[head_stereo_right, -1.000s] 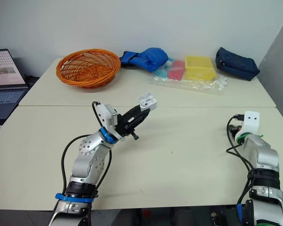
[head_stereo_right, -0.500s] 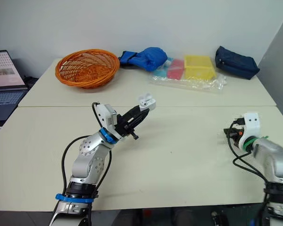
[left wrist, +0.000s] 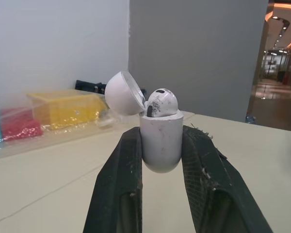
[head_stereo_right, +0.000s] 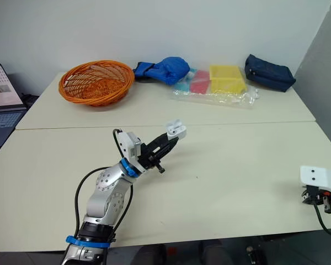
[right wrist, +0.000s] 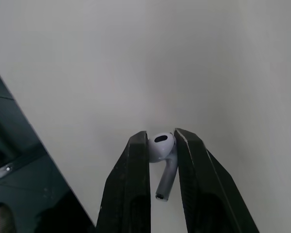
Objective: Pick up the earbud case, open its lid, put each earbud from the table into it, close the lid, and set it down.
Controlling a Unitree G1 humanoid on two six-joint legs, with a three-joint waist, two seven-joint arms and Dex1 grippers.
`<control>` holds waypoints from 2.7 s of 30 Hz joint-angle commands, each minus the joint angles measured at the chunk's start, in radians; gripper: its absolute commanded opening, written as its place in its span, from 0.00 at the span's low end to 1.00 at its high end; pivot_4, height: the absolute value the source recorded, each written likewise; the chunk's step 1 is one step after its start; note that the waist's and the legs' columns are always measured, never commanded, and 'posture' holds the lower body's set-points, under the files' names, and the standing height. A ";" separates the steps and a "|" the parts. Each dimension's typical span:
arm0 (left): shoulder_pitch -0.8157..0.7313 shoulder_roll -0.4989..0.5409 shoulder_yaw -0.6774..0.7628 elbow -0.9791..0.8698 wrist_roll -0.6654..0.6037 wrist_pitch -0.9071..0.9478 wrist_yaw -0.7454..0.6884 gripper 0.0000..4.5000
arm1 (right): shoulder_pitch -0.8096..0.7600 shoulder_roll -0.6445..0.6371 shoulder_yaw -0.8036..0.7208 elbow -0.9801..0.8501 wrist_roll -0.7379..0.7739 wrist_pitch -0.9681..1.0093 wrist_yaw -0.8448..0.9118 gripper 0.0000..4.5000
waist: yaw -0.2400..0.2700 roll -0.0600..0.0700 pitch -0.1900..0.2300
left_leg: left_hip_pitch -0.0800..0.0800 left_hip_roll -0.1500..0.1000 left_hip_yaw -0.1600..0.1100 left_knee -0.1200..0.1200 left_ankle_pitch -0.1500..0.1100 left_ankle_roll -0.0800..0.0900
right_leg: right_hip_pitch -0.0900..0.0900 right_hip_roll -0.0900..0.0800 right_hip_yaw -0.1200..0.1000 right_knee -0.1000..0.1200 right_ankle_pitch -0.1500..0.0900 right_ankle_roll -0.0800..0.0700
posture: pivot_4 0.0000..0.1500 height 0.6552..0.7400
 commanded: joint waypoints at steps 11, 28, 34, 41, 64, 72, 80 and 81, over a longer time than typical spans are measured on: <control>-0.007 0.016 0.001 -0.076 -0.013 0.027 0.021 0.17 | -0.091 0.113 0.071 0.158 -0.137 -0.159 -0.006 0.09 | 0.015 0.000 0.000 | 0.000 0.000 0.001 0.000 0.000 0.000 | 0.000 0.000 0.000 -0.001 0.000 0.000 | 1.00 1.00; 0.006 0.022 -0.004 -0.099 -0.018 0.043 0.025 0.17 | -0.031 0.091 0.021 0.166 -0.141 -0.153 -0.002 0.56 | 0.019 0.000 0.000 | 0.013 0.000 0.002 0.000 0.000 0.000 | 0.014 -0.001 0.001 -0.001 -0.003 -0.005 | 1.00 1.00; 0.007 0.018 -0.012 -0.109 -0.017 0.043 0.025 0.17 | -0.026 0.095 0.020 0.166 -0.149 -0.140 -0.011 0.56 | 0.020 0.000 0.000 | 0.013 0.000 0.002 0.000 0.000 0.000 | 0.014 -0.001 0.000 -0.001 -0.003 -0.006 | 1.00 1.00; 0.011 0.023 -0.005 -0.110 -0.015 0.041 0.030 0.17 | -0.067 0.110 0.042 0.207 -0.181 -0.155 -0.015 0.56 | 0.019 0.000 0.000 | 0.014 0.000 0.001 0.000 0.000 0.000 | 0.014 -0.001 0.002 -0.001 -0.003 -0.005 | 1.00 1.00; -0.047 -0.001 -0.013 -0.041 -0.012 0.010 0.006 0.17 | -0.309 0.609 -0.275 -0.454 0.400 0.714 -0.384 0.09 | -0.009 -0.002 0.000 | 0.015 0.001 -0.004 0.000 0.000 0.000 | 0.013 0.002 0.003 0.005 0.001 0.000 | 1.00 1.00; -0.067 -0.001 -0.016 -0.017 -0.022 0.006 -0.026 0.17 | -0.470 1.015 -0.379 -0.746 0.615 0.908 -0.812 0.09 | 0.020 -0.003 -0.001 | 0.008 0.001 -0.003 -0.001 0.000 -0.001 | 0.007 0.000 -0.001 0.009 -0.006 -0.004 | 1.00 1.00; -0.112 -0.002 -0.017 0.017 -0.027 0.000 -0.054 0.17 | -0.470 1.082 -0.190 -0.653 0.477 0.703 -0.894 0.09 | 0.019 -0.003 -0.001 | -0.002 0.000 -0.002 0.000 0.000 -0.001 | -0.002 -0.001 -0.003 0.009 -0.005 -0.002 | 1.00 1.00; -0.113 -0.002 -0.016 0.019 -0.028 0.000 -0.055 0.17 | -0.467 1.081 -0.186 -0.649 0.475 0.695 -0.897 0.09 | 0.019 -0.003 -0.001 | -0.002 0.000 -0.002 0.000 0.000 -0.001 | -0.002 -0.001 -0.003 0.010 -0.005 -0.002 | 1.00 1.00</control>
